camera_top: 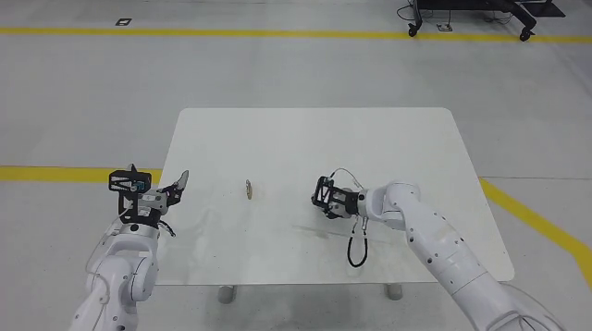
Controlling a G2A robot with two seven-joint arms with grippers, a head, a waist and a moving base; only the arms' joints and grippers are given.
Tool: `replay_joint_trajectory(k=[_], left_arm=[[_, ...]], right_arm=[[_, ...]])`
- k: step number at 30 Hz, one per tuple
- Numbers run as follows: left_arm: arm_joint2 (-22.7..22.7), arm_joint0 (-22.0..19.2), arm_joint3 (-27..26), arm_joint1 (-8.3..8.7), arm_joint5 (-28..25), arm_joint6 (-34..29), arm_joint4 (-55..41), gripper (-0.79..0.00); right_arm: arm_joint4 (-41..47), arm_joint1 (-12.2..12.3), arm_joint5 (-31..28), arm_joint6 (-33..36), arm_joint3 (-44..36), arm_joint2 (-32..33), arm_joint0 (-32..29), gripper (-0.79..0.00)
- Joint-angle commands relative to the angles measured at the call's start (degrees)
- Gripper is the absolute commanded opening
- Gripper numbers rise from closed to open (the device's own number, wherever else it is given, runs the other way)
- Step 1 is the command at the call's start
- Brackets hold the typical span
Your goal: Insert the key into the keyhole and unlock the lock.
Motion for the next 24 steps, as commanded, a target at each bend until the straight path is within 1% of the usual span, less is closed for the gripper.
replay_joint_trajectory(k=[1, 5, 8, 20, 22, 24], left_arm=[[0.0, 0.0, 0.0, 0.0, 0.0, 0.0, 0.0, 0.0], [0.0, 0.0, 0.0, 0.0, 0.0, 0.0, 0.0, 0.0], [0.0, 0.0, 0.0, 0.0, 0.0, 0.0, 0.0, 0.0], [0.02, 0.0, -0.03, 0.0, -0.09, 0.0, -0.02, 0.0], [0.16, 0.07, -1.95, 0.1, -1.21, -0.58, 2.15, 0.0], [1.21, -0.18, -5.25, 0.14, -2.65, -1.89, 4.14, 0.0]], right_arm=[[-0.61, 0.31, 0.54, -2.15, -0.67, 0.85, -0.73, -0.785], [-1.5, 0.93, 1.29, -8.84, -0.77, 2.61, -2.53, -0.785], [-1.59, 1.35, 0.66, -14.39, 0.78, 3.84, -3.58, -0.785], [-1.59, 1.35, 0.66, -14.39, 0.78, 3.84, -3.58, -0.785], [-0.21, 1.47, -2.35, -17.74, 0.71, 3.93, -3.97, -0.785], [-0.86, 1.66, -1.84, -19.19, 2.83, 4.64, -3.48, -0.785]])
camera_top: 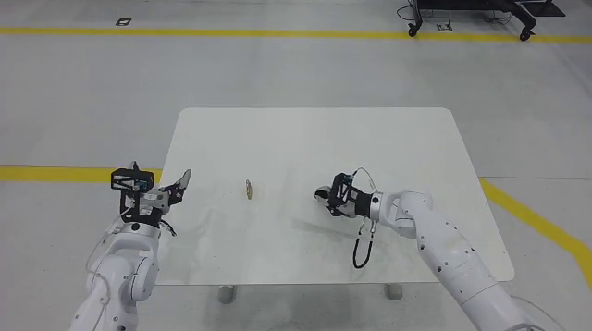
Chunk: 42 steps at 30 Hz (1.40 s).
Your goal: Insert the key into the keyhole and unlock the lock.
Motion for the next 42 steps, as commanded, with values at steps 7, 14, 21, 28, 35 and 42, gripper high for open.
replay_joint_trajectory(k=[7, 14, 21, 28, 35, 42], left_arm=[[10.55, -10.03, -6.03, -0.43, -7.37, -11.0, 7.18, 0.0], [25.12, -25.2, 3.94, -2.2, -16.12, -22.83, 8.34, 0.0], [35.59, -34.78, 14.1, -4.62, -16.83, -26.86, 11.08, 0.0], [42.1, -40.73, 23.66, -6.84, -17.55, -28.69, 11.57, 0.0], [45.38, -44.63, 31.35, -8.71, -17.62, -26.8, 10.44, 0.0], [47.54, -46.77, 35.26, -10.11, -18.3, -26.22, 9.82, 0.0]], right_arm=[[-3.11, -0.26, 0.54, -7.62, 5.41, -1.51, 2.44, -0.785], [-6.36, -0.64, 0.37, -13.4, 10.3, -3.67, 4.87, -0.785], [-8.86, -0.78, 0.87, -17.53, 12.87, -4.98, 6.44, -0.785], [-10.73, -1.25, 2.02, -19.26, 15.68, -6.78, 8.38, -0.785], [-9.81, -2.2, 3.37, -19.08, 18.49, -8.52, 10.27, -0.785], [-10.07, -2.47, 3.62, -20.0, 19.19, -9.34, 10.93, -0.785]])
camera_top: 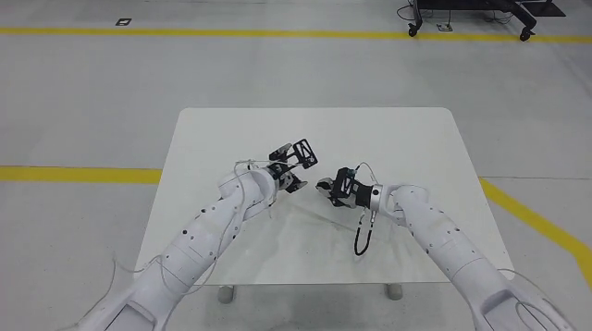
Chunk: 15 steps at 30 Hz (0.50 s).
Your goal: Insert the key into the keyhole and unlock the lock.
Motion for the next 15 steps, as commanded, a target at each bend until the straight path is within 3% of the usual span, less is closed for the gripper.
replay_joint_trajectory(k=[1, 15], left_arm=[[0.8, -0.46, 0.94, -0.4, 0.36, -0.23, 0.56, 0.0], [3.19, -1.82, 7.2, -2.52, 4.67, 0.01, 3.0, 0.0]], right_arm=[[-0.06, -0.04, 0.14, -0.34, 0.15, -0.14, 0.09, -0.785], [-0.84, 0.93, 1.59, -6.47, 0.23, 1.34, -1.43, -0.785]])
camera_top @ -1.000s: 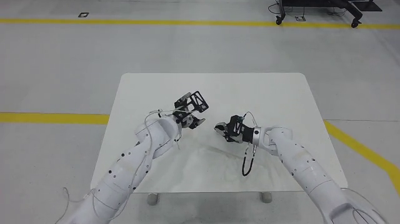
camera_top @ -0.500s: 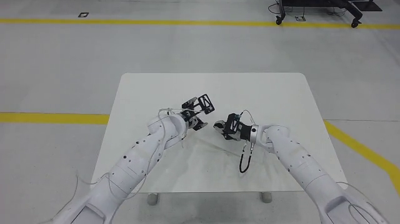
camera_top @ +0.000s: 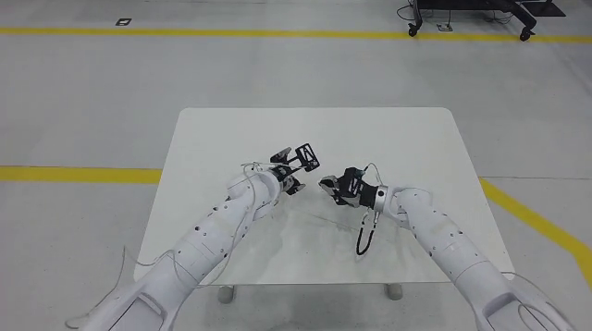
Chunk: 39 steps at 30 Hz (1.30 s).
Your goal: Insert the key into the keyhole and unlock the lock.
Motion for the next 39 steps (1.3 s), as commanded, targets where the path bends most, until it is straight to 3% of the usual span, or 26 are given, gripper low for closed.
replay_joint_trajectory(k=[1, 4, 6, 8, 12, 20, 23, 31, 34, 39], left_arm=[[-0.22, 0.17, 0.18, -0.02, 1.81, 0.57, 1.42, 0.0], [-3.21, 1.51, -2.28, 0.62, 4.12, 3.54, 0.49, 0.0], [-7.64, 3.87, -6.89, 1.5, 3.79, 7.04, -4.72, 0.0], [-13.43, 7.31, -14.08, 3.03, 2.37, 9.33, -7.53, 0.0], [-24.36, 17.95, -30.7, 6.14, 2.79, 8.83, -3.44, 0.0], [-24.36, 17.95, -30.7, 6.14, 2.79, 8.83, -3.44, 0.0], [-24.36, 17.95, -30.7, 6.14, 2.79, 8.83, -3.44, 0.0], [-26.37, 19.47, -27.66, 6.0, 4.42, 12.98, -8.96, 0.0], [-28.97, 20.08, -26.37, 5.9, 4.96, 15.95, -16.0, 0.0], [-29.1, 19.79, -26.27, 6.25, 2.96, 16.43, -12.04, 0.0]], right_arm=[[0.21, 0.15, 0.16, -0.29, 0.13, 0.36, -0.23, -0.785], [1.22, 0.65, -1.56, -2.82, -0.68, 1.39, -1.02, -0.785], [1.96, 1.2, -2.96, -4.53, -0.62, 2.61, -1.7, -0.785], [2.55, 1.36, -3.51, -4.72, -0.37, 3.1, -1.87, -0.785], [2.55, 1.36, -3.51, -4.72, -0.37, 3.1, -1.87, -0.785], [2.76, 1.34, -3.3, -4.61, -0.52, 3.1, -1.99, -0.785], [8.15, 0.57, -5.28, -4.8, -2.34, 2.42, -2.43, -0.785], [33.63, -1.99, -13.96, -6.07, 0.3, 2.94, -1.17, -0.785], [39.1, -2.36, -14.85, -4.48, 0.99, 2.97, -1.07, -0.785], [39.77, -2.39, -14.85, -4.2, 1.19, 3.03, -1.09, -0.785]])
